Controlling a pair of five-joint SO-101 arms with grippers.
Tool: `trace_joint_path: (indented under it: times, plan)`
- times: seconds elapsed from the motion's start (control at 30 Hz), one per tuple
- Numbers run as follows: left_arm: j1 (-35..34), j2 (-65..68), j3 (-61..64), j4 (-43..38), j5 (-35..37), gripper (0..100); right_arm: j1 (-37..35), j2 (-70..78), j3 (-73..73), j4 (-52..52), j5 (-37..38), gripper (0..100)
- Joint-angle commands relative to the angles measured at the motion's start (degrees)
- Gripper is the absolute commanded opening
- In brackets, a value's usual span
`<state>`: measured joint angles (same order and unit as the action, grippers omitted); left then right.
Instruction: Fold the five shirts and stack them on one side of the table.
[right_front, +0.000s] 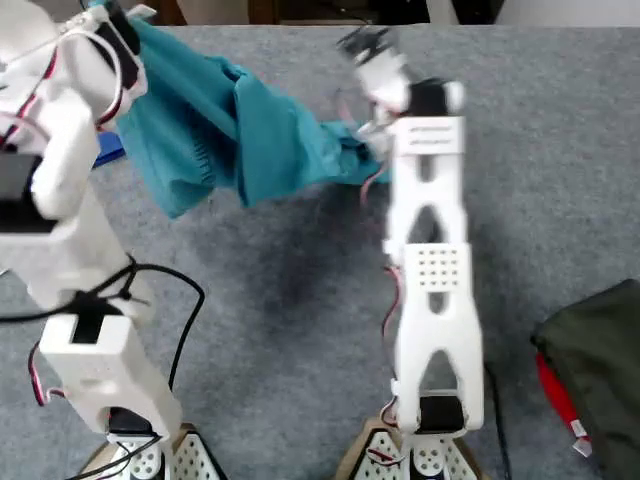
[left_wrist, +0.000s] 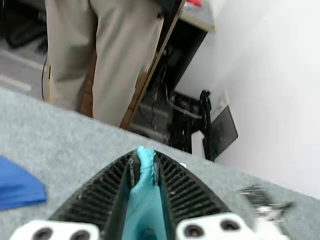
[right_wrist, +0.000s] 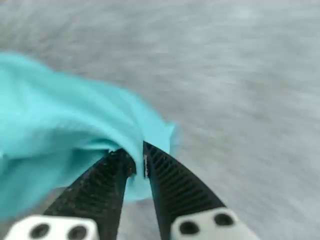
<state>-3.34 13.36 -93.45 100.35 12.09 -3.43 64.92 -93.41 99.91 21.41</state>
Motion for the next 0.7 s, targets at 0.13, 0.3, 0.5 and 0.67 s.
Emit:
trace_joint_path:
  times: [0.13,0.3,0.5,0.67]
  plan:
    - [-1.23,-9.63,-1.85,0.44,-4.57,2,10.24,-27.91,1.89,2.46,-0.18,0.5]
    - [-4.57,-13.49,1.85,0.44,-4.84,2,13.49,-46.37,20.88,2.46,3.43,0.5]
    - [-6.42,-17.63,3.16,0.44,-5.71,2,14.29,-65.98,48.22,2.20,10.73,0.5]
    - [-6.24,-21.49,3.25,0.44,-6.33,2,14.20,-75.65,60.09,2.11,15.21,0.5]
